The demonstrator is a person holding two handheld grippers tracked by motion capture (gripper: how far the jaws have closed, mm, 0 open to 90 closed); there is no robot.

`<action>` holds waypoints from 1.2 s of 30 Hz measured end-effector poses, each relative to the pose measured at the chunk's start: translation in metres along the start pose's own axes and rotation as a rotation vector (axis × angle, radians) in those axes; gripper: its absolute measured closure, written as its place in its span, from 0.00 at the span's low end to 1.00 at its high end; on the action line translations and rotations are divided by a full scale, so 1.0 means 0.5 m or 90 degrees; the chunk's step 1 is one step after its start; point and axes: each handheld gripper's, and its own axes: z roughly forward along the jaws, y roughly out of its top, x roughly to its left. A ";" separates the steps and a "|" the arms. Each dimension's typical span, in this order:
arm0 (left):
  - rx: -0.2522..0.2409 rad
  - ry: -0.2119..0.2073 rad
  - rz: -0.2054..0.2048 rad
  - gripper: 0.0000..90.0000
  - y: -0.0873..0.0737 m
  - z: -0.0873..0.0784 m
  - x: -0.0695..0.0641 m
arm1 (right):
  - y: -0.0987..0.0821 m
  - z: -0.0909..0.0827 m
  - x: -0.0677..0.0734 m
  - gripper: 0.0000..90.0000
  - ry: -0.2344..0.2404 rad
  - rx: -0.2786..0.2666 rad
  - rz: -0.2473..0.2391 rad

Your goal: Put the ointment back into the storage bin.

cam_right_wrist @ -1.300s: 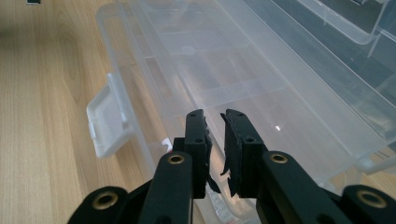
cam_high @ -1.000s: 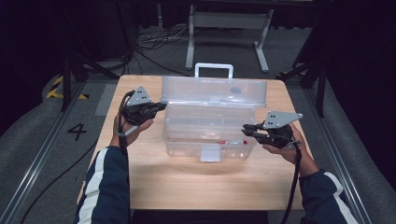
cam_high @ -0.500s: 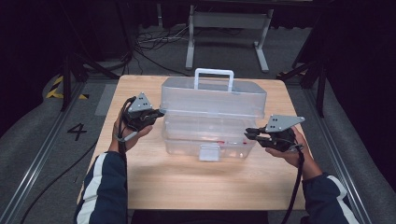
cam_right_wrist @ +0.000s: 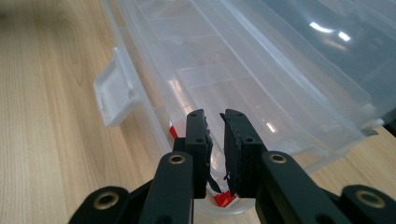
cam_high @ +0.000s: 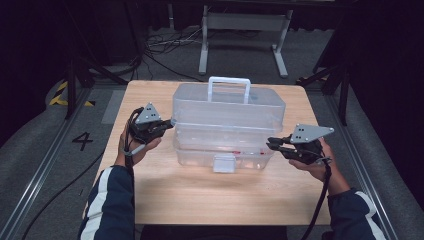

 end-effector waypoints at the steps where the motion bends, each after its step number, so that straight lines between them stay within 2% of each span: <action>1: 0.003 0.003 -0.001 1.00 -0.003 -0.001 0.001 | -0.002 -0.002 -0.001 0.89 -0.001 -0.002 0.002; 6: 0.009 0.003 -0.001 1.00 -0.008 -0.001 0.001 | -0.006 -0.012 -0.004 0.89 -0.004 -0.008 0.008; 16: 0.018 0.003 0.000 1.00 -0.018 0.002 -0.001 | -0.019 -0.014 -0.007 0.90 -0.007 0.010 0.012; 27: 0.027 0.006 -0.002 1.00 -0.028 0.001 -0.002 | -0.029 -0.014 -0.002 0.90 -0.003 0.032 0.003; 36: 0.037 0.009 0.001 1.00 -0.031 0.004 -0.004 | -0.041 -0.015 -0.003 0.90 -0.004 0.040 0.015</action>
